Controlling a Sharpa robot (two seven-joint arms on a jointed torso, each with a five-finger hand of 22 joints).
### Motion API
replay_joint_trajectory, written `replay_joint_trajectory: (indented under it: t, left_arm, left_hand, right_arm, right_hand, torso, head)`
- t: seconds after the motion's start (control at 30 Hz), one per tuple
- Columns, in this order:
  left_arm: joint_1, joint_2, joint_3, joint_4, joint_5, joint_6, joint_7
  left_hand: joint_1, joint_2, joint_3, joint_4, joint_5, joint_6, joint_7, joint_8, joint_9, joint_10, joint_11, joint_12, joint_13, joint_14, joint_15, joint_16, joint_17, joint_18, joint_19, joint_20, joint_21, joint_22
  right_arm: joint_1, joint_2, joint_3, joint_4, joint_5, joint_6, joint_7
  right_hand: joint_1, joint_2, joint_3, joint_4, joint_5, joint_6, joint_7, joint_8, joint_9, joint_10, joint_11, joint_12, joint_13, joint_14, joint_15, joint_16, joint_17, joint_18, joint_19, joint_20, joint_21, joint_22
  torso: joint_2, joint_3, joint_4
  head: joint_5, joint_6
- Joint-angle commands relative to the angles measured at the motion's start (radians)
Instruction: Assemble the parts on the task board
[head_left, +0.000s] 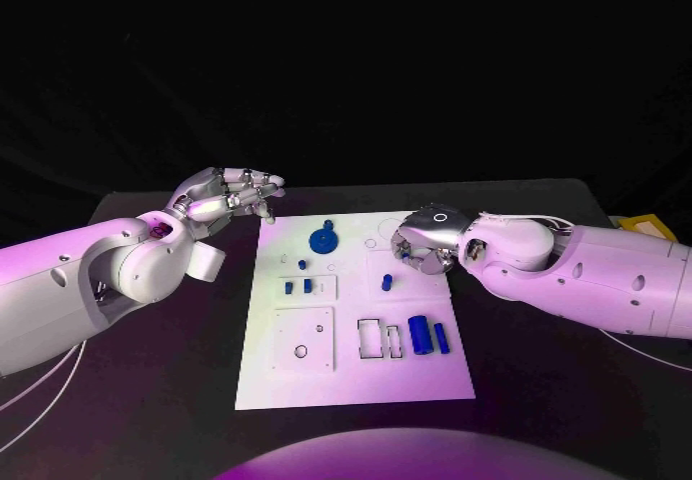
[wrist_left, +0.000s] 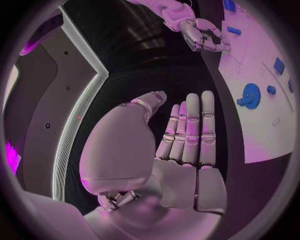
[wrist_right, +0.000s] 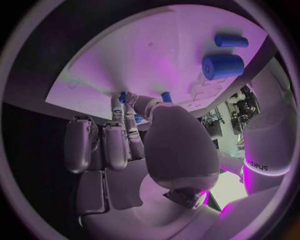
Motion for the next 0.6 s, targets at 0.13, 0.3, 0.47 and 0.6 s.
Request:
replay_joint_trajectory:
  t: [0.13, 0.3, 0.47, 0.6]
  left_arm:
    - [0.0, 0.002, 0.001, 0.002, 0.002, 0.02, -0.008]
    - [0.0, 0.004, 0.001, -0.001, 0.001, 0.021, -0.012]
    - [0.0, 0.005, 0.001, -0.004, 0.001, 0.023, -0.015]
    - [0.0, 0.007, 0.001, -0.006, 0.001, 0.026, -0.018]
  left_hand:
    - [0.011, -0.002, -0.001, 0.005, 0.004, -0.006, 0.002, -0.006, -0.002, -0.008, 0.001, -0.006, -0.002, 0.006, 0.003, -0.008, -0.002, 0.012, 0.008, 0.001, -0.007, -0.002]
    - [0.012, -0.001, -0.001, 0.005, 0.004, -0.008, 0.003, -0.006, -0.002, -0.013, 0.003, -0.008, -0.003, 0.006, 0.004, -0.008, -0.002, 0.012, 0.009, 0.002, -0.009, -0.004]
    - [0.014, -0.002, -0.002, 0.004, 0.004, -0.014, 0.005, -0.008, -0.003, -0.019, 0.005, -0.011, -0.005, 0.005, 0.005, -0.01, -0.003, 0.012, 0.01, 0.003, -0.012, -0.005]
    - [0.015, -0.002, -0.003, 0.004, 0.004, -0.015, 0.006, -0.009, -0.003, -0.022, 0.006, -0.012, -0.006, 0.004, 0.006, -0.01, -0.003, 0.011, 0.01, 0.003, -0.013, -0.006]
  right_arm:
    - [-0.001, -0.005, 0.0, 0.01, -0.034, -0.053, -0.048]
    - [0.001, -0.014, 0.004, 0.036, -0.016, -0.075, -0.048]
    - [0.017, -0.028, 0.009, 0.067, 0.014, -0.086, -0.047]
    - [0.032, -0.04, 0.012, 0.096, 0.043, -0.091, -0.046]
  right_hand:
    - [0.029, 0.019, 0.03, -0.036, 0.007, 0.005, 0.006, -0.003, 0.001, 0.048, -0.042, 0.0, 0.039, 0.042, -0.007, 0.006, 0.001, -0.018, 0.006, -0.001, 0.008, 0.122]
    - [0.025, 0.018, 0.031, -0.037, 0.007, 0.004, 0.008, -0.005, 0.001, 0.045, -0.041, -0.002, 0.04, 0.042, -0.006, 0.006, 0.0, -0.019, 0.006, 0.0, 0.009, 0.123]
    - [0.022, 0.019, 0.035, -0.04, 0.008, 0.001, 0.01, -0.009, 0.001, 0.04, -0.038, -0.007, 0.042, 0.042, -0.004, 0.007, 0.002, -0.019, 0.006, 0.001, 0.011, 0.125]
    - [0.021, 0.019, 0.036, -0.041, 0.008, -0.001, 0.012, -0.011, 0.001, 0.039, -0.037, -0.009, 0.043, 0.042, -0.004, 0.007, 0.001, -0.019, 0.007, 0.002, 0.013, 0.127]
  torso:
    - [0.001, -0.0001, -0.0002]
    - [-0.001, -0.0004, 0.0003]
    - [-0.001, -0.0008, 0.0003]
    - [-0.001, -0.001, -0.0003]
  head:
    - [0.003, 0.0]
    - [0.005, 0.0]
    - [0.007, 0.001]
    - [0.009, 0.0]
